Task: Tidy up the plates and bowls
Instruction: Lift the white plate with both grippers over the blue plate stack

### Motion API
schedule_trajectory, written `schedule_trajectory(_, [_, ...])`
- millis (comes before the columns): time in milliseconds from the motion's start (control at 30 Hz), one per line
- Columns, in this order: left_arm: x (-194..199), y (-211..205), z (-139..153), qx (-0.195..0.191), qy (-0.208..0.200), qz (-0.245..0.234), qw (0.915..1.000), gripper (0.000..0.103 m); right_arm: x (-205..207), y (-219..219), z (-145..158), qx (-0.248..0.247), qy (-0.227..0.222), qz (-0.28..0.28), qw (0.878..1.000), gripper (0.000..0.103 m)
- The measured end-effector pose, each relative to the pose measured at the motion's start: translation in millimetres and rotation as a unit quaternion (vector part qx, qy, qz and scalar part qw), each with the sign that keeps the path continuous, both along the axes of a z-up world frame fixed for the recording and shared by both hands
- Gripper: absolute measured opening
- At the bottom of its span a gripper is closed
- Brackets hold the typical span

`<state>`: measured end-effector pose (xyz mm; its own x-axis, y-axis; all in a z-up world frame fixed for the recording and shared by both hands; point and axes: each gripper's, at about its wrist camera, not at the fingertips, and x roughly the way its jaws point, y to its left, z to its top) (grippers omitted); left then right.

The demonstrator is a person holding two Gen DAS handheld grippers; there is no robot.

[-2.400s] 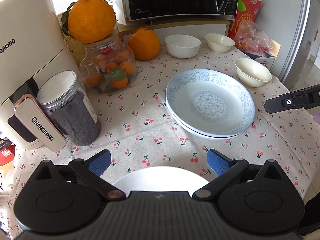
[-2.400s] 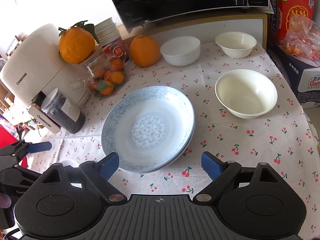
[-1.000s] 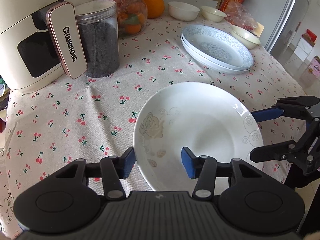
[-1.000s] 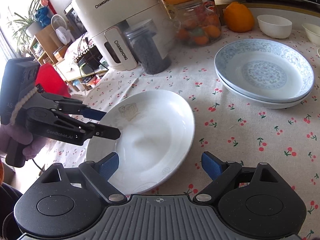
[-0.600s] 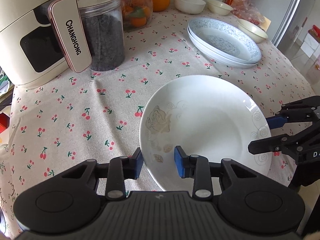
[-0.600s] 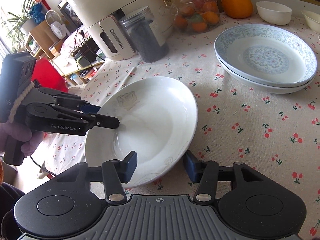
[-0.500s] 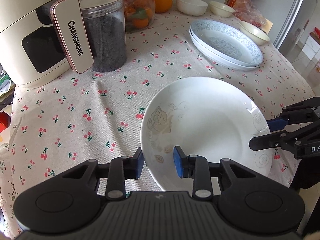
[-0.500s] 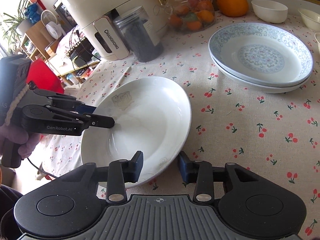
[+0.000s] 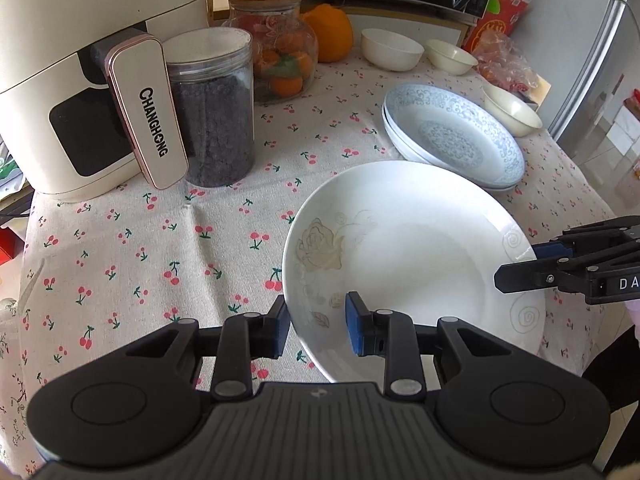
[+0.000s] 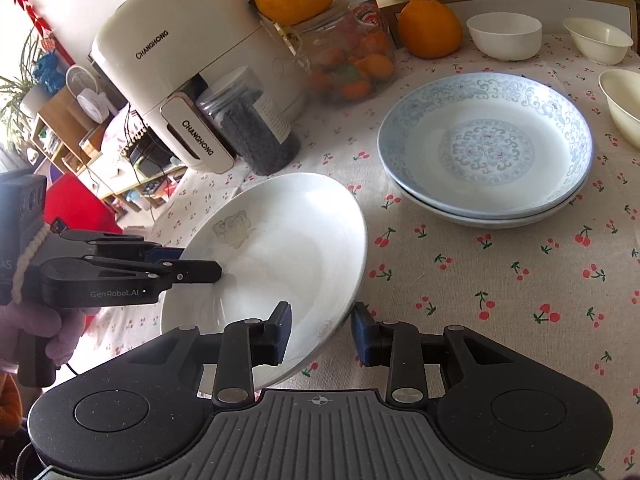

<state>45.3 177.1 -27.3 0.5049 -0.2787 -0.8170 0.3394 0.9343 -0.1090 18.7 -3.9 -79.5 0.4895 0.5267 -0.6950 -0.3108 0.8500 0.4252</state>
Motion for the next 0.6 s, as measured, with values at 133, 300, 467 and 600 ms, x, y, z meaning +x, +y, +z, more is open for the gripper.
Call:
schedule_trajectory(133, [3.2, -0.7, 6.2, -0.015, -0.009, 0.011, 0.9998, 0.024, 6.3, -7.3, 7.8, 0.012, -0.007, -0.014, 1.000, 0.032])
schedule_trajectory(300, [9.0, -7.4, 9.4, -0.030, -0.011, 0.014, 0.9994, 0.024, 16.5, -17.8, 15.3, 0.026, -0.012, -0.036, 0.999, 0.032])
schedule_trajectory(467, [14.9, -15.5, 13.7, -0.042, -0.018, 0.016, 0.9989, 0.024, 25.9, -30.8, 22.3, 0.040, -0.018, -0.055, 0.997, 0.032])
schedule_trajectory(600, [18.7, -23.0, 15.7, -0.045, -0.022, 0.016, 0.9986, 0.024, 32.4, -39.1, 26.9, 0.046, -0.024, -0.067, 0.996, 0.032])
